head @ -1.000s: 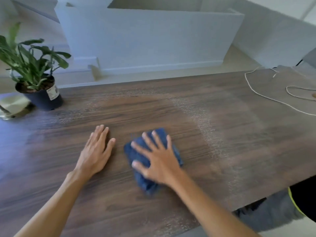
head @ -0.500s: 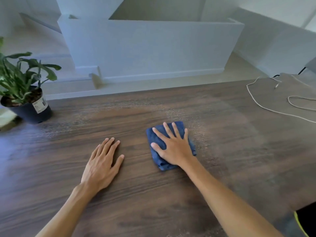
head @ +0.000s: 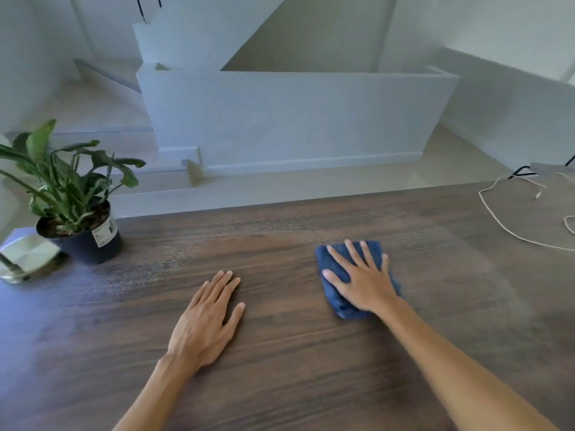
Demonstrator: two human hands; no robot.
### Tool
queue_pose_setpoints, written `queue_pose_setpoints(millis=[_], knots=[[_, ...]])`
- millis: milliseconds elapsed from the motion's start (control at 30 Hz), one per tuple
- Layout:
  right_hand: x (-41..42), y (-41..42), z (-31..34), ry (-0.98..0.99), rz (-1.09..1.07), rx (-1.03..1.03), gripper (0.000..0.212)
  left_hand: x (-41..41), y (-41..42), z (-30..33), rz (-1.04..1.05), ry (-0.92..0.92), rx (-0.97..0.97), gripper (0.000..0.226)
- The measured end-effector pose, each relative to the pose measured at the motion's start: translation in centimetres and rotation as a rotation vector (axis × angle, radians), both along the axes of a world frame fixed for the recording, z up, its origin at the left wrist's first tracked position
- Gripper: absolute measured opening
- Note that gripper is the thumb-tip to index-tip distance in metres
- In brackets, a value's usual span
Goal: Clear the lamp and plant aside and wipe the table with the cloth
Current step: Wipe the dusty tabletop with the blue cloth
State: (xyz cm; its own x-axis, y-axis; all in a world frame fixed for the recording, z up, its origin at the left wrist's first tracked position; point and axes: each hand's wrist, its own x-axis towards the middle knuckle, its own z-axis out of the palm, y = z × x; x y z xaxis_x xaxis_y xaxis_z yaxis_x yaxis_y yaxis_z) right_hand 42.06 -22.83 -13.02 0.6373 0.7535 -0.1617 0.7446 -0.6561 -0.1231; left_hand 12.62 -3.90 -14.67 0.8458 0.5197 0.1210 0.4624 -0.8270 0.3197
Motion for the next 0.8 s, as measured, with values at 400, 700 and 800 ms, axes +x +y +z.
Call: queue_pose_setpoints(millis=[400, 700, 800], knots=[[-7.7, -6.0, -1.1, -0.158, 0.271, 0.078, 0.071, -6.1, 6.8, 1.0, -0.112, 0.042, 0.003, 0.064], [-15.4, 21.4, -1.3, 0.027, 0.18, 0.128, 0.069, -12.3, 9.0, 0.3, 0.054, -0.075, -0.084, 0.061], [-28.8, 18.3, -1.5, 0.062, 0.408, 0.22, 0.065, -13.3, 9.0, 0.4, 0.227, -0.297, -0.268, 0.055]])
